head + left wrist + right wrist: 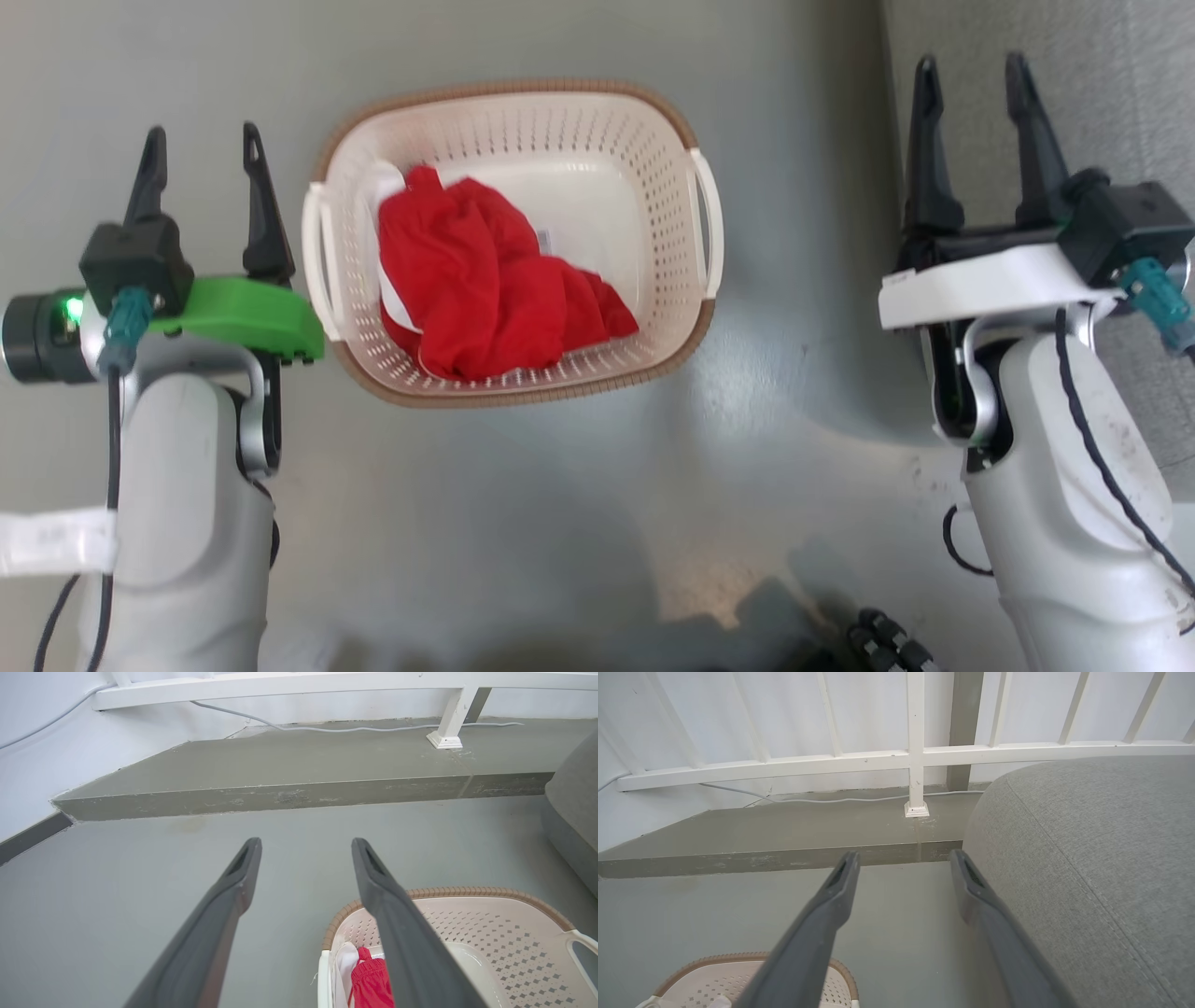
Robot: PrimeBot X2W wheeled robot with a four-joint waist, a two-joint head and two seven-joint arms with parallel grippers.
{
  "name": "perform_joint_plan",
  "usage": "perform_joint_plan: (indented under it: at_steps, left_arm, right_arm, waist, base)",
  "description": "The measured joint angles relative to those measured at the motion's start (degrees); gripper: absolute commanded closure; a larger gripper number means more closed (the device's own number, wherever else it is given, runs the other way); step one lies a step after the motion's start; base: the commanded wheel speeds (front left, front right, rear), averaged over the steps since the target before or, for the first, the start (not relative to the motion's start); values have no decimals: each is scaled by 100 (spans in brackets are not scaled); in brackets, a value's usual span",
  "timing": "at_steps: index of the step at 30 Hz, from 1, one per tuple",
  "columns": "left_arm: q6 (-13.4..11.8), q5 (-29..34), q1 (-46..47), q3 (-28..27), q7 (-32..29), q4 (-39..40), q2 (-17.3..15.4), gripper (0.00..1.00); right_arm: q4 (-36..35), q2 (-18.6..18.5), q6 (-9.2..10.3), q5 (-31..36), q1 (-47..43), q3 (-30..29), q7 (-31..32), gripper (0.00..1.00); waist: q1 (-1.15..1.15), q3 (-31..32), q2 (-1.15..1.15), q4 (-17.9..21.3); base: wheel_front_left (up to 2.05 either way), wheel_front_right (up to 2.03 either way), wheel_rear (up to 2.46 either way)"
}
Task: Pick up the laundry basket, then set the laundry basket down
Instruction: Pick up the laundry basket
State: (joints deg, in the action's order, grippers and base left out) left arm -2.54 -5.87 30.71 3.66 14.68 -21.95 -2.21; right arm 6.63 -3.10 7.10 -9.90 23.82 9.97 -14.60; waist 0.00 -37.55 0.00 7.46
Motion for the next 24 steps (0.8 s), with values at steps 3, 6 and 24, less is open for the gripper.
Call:
perform_joint_plan:
  at_steps: [3, 6, 24]
  left_arm:
    - [0, -5, -133, -13, 0, 114, 4, 0]
    - [1, -53, -337, -32, 0, 309, 7, 0]
    - [-59, -140, -2028, -319, 0, 789, 11, 0]
  right_arm:
    - [20, 0, -1, 0, -76, 5, 0, 0]
    - [26, 0, -2, 0, -181, 16, 0, 0]
    - [327, 11, -53, -69, -1180, 221, 0, 0]
  waist:
    - [0, 150, 0, -17]
    - [0, 381, 0, -41]
    - [0, 1833, 0, -166]
  base:
    - [0, 0, 0]
    - [0, 0, 0]
    - [0, 0, 0]
